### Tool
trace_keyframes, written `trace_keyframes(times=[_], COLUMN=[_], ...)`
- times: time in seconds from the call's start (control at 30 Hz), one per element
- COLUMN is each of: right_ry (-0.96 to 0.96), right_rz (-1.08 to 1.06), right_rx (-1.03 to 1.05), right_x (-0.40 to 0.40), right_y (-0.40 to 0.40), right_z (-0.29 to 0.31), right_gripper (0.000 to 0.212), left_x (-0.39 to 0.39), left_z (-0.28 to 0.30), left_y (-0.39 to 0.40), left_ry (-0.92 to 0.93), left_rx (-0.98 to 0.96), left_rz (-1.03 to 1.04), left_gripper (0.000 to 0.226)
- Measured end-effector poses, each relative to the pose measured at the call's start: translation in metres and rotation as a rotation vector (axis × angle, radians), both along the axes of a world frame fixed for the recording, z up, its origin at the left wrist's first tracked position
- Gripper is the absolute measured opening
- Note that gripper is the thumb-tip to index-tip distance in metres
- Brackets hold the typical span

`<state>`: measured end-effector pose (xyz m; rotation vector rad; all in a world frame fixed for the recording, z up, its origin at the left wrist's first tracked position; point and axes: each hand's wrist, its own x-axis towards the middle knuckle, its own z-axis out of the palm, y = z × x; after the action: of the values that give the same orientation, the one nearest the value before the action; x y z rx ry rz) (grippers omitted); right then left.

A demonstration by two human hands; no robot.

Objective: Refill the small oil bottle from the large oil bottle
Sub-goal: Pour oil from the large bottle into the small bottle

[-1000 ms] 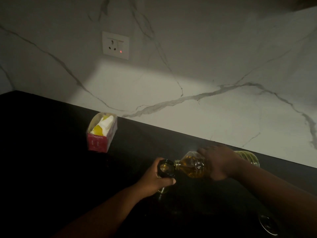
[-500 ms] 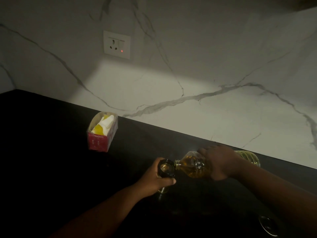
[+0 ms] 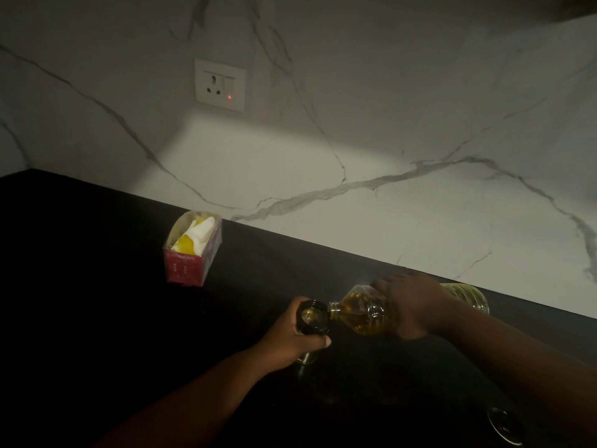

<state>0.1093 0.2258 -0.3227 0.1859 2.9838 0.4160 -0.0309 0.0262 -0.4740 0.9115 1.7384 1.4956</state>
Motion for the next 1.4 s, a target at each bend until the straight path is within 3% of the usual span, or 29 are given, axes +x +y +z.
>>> trace_keyframes(times=[0.6, 1.0, 1.4], right_ry=[-0.005, -0.018, -0.029], right_rz=[0.009, 0.015, 0.009], right_rx=[-0.001, 0.015, 0.001], right_x=[-0.0009, -0.0024, -0.002], right_y=[0.0042, 0.0052, 0.0032], right_z=[-0.002, -0.0013, 0.0004], right_gripper=[0.064, 0.064, 0.063], left_x=[0.002, 0.0031, 0.0034], left_z=[0.0062, 0.0077, 0.0078], left_y=[-0.001, -0.0022, -0.003], left_ry=[-0.022, -0.014, -0.007], left_rx=[-0.002, -0.009, -0.017], left_rz=[-0.023, -0.016, -0.011], left_gripper=[0.07, 0.058, 0.06])
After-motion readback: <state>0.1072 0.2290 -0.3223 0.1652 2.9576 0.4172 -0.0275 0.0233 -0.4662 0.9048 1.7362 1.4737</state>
